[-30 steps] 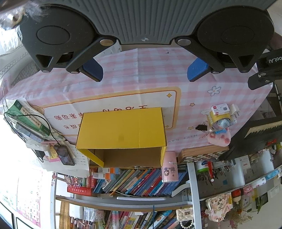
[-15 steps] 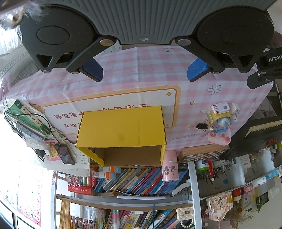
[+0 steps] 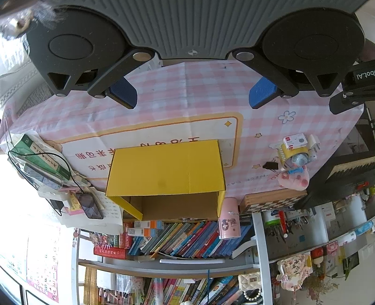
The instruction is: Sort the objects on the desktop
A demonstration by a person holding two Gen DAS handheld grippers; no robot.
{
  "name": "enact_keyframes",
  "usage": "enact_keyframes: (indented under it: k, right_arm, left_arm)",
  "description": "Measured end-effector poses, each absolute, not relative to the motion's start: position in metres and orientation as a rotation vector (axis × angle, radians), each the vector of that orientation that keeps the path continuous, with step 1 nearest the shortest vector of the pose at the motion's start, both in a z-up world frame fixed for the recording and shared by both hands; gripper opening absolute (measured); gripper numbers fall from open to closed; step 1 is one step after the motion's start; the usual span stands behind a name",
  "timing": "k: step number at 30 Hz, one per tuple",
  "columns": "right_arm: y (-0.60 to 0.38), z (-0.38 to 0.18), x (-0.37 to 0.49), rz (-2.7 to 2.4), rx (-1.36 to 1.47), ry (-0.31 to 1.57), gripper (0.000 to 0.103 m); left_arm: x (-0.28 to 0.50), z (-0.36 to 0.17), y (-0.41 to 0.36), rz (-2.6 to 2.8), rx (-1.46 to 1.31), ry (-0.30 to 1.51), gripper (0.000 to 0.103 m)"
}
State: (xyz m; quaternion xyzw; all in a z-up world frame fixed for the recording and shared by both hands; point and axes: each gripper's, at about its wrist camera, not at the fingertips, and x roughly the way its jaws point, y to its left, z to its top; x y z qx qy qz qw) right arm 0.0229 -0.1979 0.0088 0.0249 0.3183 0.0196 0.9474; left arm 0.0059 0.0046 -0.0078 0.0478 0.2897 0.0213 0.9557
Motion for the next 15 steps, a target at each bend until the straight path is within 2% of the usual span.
enact_keyframes:
  k: [15]
  right_arm:
    - [-0.1990,0.0089,0.0211,0.042,0.051,0.644,0.103]
  left_arm:
    - [0.0070,-0.0077,0.0048,0.052,0.091,0.588,0.103]
